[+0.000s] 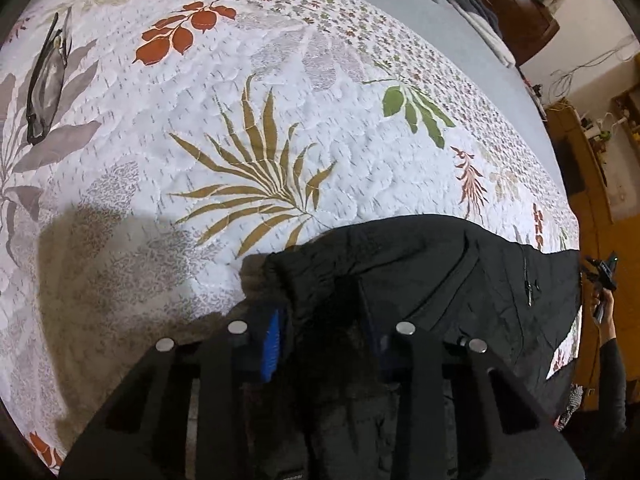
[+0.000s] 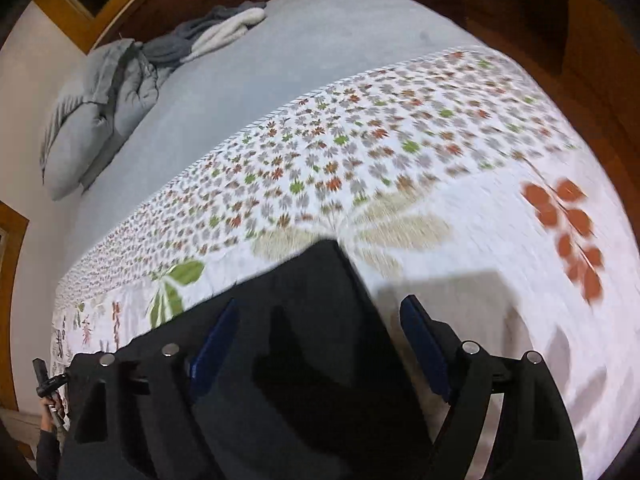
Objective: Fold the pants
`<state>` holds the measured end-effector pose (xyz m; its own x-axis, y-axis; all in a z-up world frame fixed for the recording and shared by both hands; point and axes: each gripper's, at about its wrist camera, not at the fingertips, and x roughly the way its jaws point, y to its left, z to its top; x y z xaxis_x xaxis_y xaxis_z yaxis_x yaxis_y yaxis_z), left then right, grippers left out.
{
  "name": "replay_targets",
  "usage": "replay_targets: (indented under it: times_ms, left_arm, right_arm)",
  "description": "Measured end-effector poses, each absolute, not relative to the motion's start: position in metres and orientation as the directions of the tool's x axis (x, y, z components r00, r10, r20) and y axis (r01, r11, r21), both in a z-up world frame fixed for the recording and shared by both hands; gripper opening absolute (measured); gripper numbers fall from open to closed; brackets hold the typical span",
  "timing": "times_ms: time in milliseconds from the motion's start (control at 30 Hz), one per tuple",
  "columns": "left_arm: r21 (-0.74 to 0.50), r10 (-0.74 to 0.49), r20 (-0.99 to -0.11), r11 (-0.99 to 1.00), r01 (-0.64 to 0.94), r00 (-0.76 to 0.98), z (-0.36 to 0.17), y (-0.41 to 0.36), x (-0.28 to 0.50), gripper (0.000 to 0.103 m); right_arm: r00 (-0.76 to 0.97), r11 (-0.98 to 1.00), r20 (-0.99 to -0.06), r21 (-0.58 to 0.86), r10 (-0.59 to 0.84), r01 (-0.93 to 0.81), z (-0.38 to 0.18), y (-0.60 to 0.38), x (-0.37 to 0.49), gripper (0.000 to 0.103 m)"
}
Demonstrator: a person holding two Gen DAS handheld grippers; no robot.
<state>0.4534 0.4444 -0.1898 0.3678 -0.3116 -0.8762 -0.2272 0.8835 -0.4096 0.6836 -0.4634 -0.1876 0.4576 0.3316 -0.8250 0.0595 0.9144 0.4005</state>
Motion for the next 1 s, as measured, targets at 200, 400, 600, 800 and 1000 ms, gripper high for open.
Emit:
replay_targets:
  times_ms: [200, 400, 600, 800, 1000]
  left_arm:
    - [-0.396, -0.290, -0.883, 0.882, -0.254, 0.369, -0.190, 0.442, 0.456, 0.032]
    - [-0.323, -0.202, -0.901, 0.903, -0.284, 0.384, -0.176, 0.435, 0.456, 0.015]
    - [-0.304, -0.139, -0.867, 0.908, -0.288, 0.478, -0.133, 0.427, 0.438, 0.013]
    - [-0.326, -0.138, -0.803, 0.916, -0.234, 0.580, -0.070, 0.411, 0.411, 0.013]
    - [-0.383, -0.177, -0.708, 0.909, -0.161, 0.684, -0.023, 0.400, 0.351, 0.013]
  right_arm:
    - [0.401, 0.922, -0.844, 0.388, 0.355, 0.000, -0.207, -0.453, 0.709, 0.084]
    - [0.395, 0.927, -0.841, 0.365, 0.369, -0.089, -0.193, -0.441, 0.683, 0.010]
    - [0.495, 0.929, -0.795, 0.361, 0.351, -0.079, -0.144, -0.460, 0.634, 0.008]
    - [0.586, 0.942, -0.751, 0.328, 0.304, -0.068, -0.082, -0.481, 0.565, 0.007]
    - [0.685, 0.947, -0.674, 0.312, 0.276, -0.074, -0.052, -0.496, 0.469, 0.007]
